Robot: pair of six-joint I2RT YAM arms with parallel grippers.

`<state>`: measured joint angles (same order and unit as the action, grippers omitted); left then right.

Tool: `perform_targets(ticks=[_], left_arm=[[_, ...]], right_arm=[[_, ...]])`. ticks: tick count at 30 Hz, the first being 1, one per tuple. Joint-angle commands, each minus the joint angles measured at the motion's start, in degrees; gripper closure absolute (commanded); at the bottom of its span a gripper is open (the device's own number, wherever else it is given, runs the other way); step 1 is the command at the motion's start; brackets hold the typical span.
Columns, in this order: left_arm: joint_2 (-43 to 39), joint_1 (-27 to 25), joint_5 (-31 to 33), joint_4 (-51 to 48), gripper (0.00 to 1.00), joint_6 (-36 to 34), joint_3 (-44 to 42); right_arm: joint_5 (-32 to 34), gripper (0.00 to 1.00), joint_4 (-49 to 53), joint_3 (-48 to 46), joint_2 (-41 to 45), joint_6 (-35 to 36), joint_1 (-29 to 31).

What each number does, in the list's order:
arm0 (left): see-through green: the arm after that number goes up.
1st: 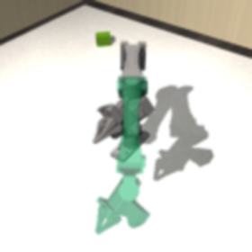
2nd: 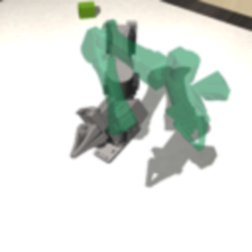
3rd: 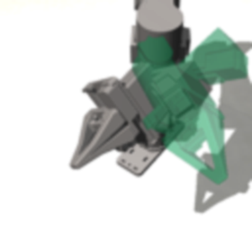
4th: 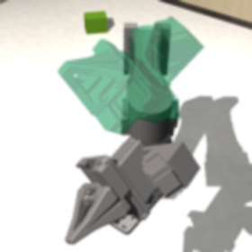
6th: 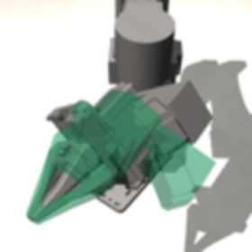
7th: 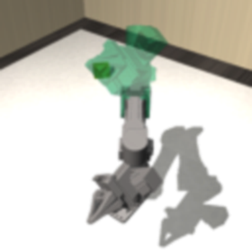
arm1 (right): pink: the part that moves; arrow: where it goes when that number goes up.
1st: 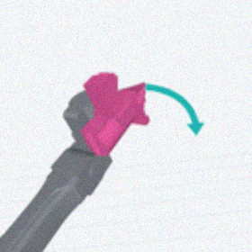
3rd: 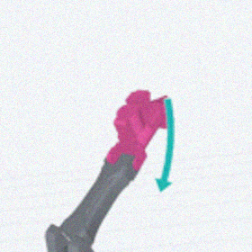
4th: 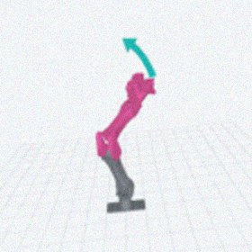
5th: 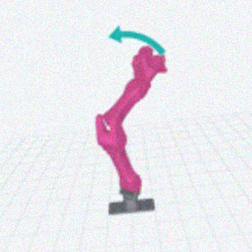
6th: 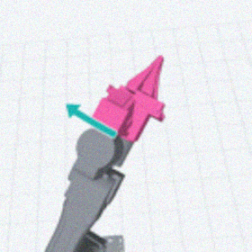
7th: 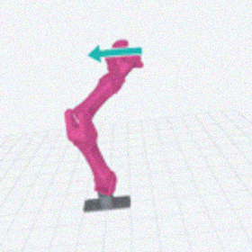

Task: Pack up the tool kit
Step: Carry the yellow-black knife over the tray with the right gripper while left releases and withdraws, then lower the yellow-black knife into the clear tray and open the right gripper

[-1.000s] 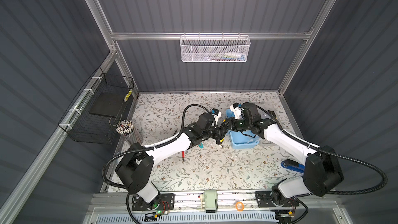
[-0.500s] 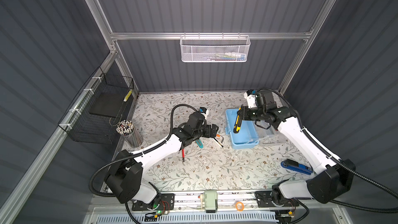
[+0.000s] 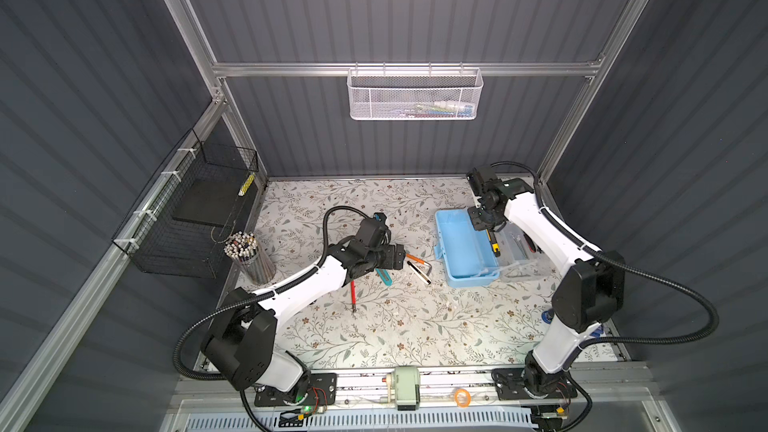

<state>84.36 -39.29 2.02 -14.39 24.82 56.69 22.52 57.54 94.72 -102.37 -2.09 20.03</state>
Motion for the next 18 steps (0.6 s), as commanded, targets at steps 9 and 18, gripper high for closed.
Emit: perform_targets(ticks=[9,18], left_arm=[[0.55,0.14,1.47,-1.97,0.07,-2.72,-1.84],[1.65,0.26,1.78,-3.1,0.06,-2.99,-2.2]], right_arm=[[10.23,0.88,5.6,4.87,-7.36,-1.35,0.52],[12.31,0.8,4.7,5.27,-10.33,-3.84,0.97]])
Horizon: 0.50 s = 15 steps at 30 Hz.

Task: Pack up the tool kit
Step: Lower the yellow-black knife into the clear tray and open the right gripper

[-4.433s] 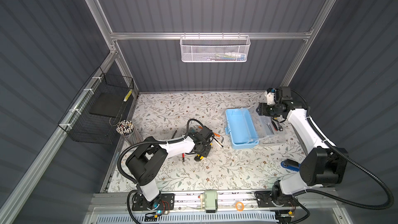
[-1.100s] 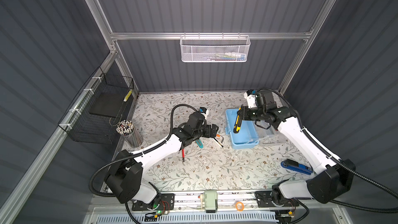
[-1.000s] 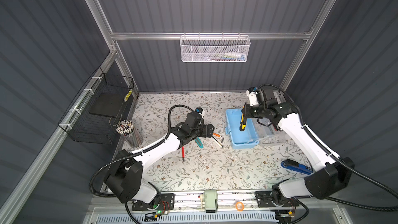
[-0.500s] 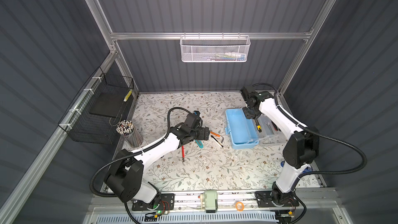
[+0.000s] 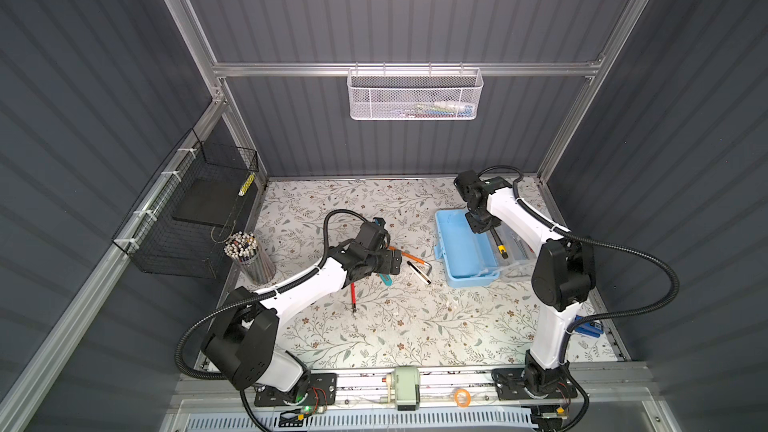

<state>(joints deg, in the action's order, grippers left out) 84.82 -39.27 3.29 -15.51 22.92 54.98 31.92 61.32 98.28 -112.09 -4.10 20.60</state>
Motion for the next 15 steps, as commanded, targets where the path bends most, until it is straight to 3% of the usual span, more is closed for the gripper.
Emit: perform_targets(ticks=[1,15], left_arm=[[1.53,0.24,0.49,-2.34,0.06,-1.03,-0.47],[8.2,0.24,0.16,-7.31,0.1,0.68,2.36]], right_arm=[[2.74,0.78,0.94,1.75,-0.9,-2.06,0.4],[-2.3,0.65,-2.57,0.73,-0.54,-4.49,0.38]])
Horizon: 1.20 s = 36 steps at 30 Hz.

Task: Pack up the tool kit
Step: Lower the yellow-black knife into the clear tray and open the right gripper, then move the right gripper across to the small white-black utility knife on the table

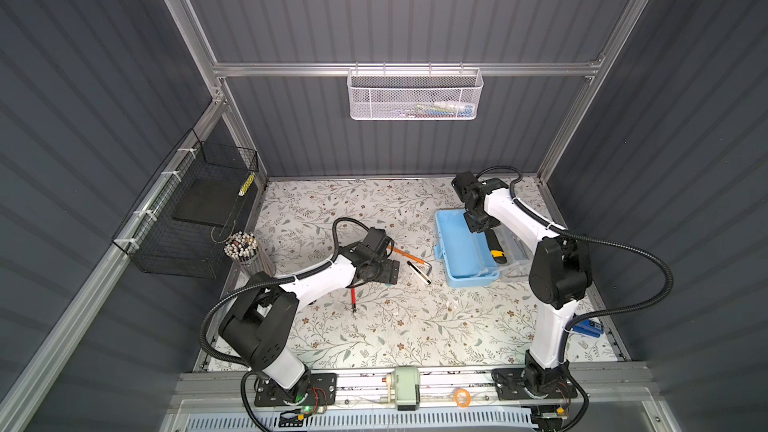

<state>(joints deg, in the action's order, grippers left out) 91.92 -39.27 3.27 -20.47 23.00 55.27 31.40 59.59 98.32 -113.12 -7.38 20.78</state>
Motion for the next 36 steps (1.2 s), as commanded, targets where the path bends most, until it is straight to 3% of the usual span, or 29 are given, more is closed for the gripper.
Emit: perform_targets(ticks=[1,14,21,27,36], left_arm=[[1.48,0.24,0.08,-2.3,0.1,0.75,2.17],[4.31,0.26,-0.1,-2.02,0.11,1.87,3.44],[4.9,0.33,1.21,-2.78,0.11,1.69,3.91],[4.49,0.42,2.09,-2.99,0.12,1.77,3.49],[3.9,0.78,2.34,-3.07,0.12,1.91,2.83]], right_arm=[[-2.84,0.62,-1.4,0.36,1.07,-1.47,0.26],[-15.41,0.39,-8.67,-7.33,13.24,-5.13,0.69],[-20.17,0.38,-12.47,-13.97,18.79,-7.45,4.27],[-25.88,0.43,-18.83,-21.13,22.94,-10.01,10.43],[-29.03,0.42,-24.14,-24.96,17.88,-9.29,19.47]])
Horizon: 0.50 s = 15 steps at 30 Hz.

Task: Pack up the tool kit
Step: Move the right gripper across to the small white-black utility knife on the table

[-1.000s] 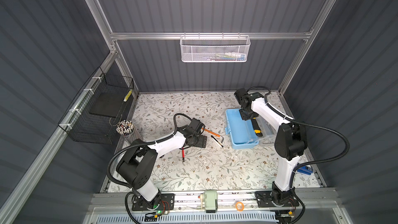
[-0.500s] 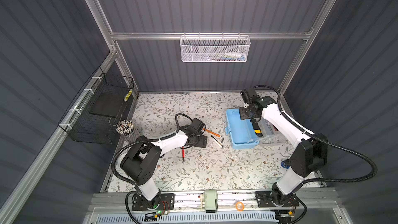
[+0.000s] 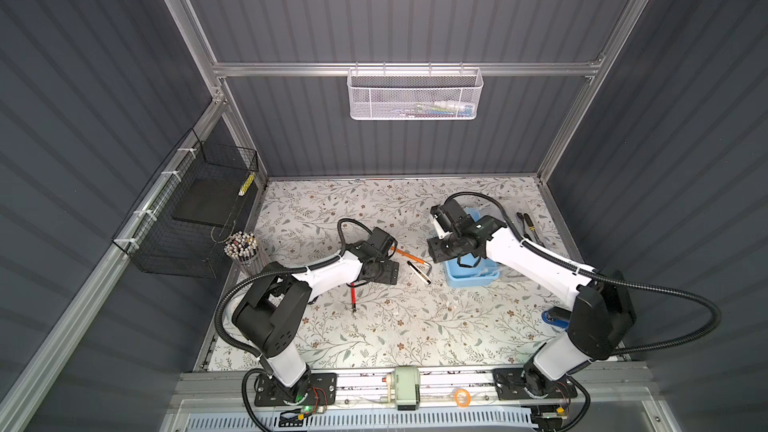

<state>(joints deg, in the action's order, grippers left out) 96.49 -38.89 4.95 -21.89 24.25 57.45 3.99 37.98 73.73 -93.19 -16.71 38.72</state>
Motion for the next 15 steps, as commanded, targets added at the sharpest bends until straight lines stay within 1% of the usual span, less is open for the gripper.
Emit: perform_targets(ticks=[1,5,7,15], left_arm=[[-0.82,0.42,0.75,-1.66,0.12,0.71,0.54],[-1.3,0.52,1.06,-1.78,0.12,0.85,0.13],[-1.56,0.57,1.28,-1.88,0.12,0.97,-0.14],[-2.53,0.66,1.81,-1.68,0.11,1.15,-0.98]], right_arm=[[-1.51,0.41,-3.05,0.02,-3.04,0.67,2.39],[-2.11,0.42,-3.26,1.88,-7.04,2.29,4.32],[-2.58,0.45,-3.32,2.52,-8.89,3.03,5.0],[-2.77,0.5,-3.3,1.9,-12.96,3.69,5.53]])
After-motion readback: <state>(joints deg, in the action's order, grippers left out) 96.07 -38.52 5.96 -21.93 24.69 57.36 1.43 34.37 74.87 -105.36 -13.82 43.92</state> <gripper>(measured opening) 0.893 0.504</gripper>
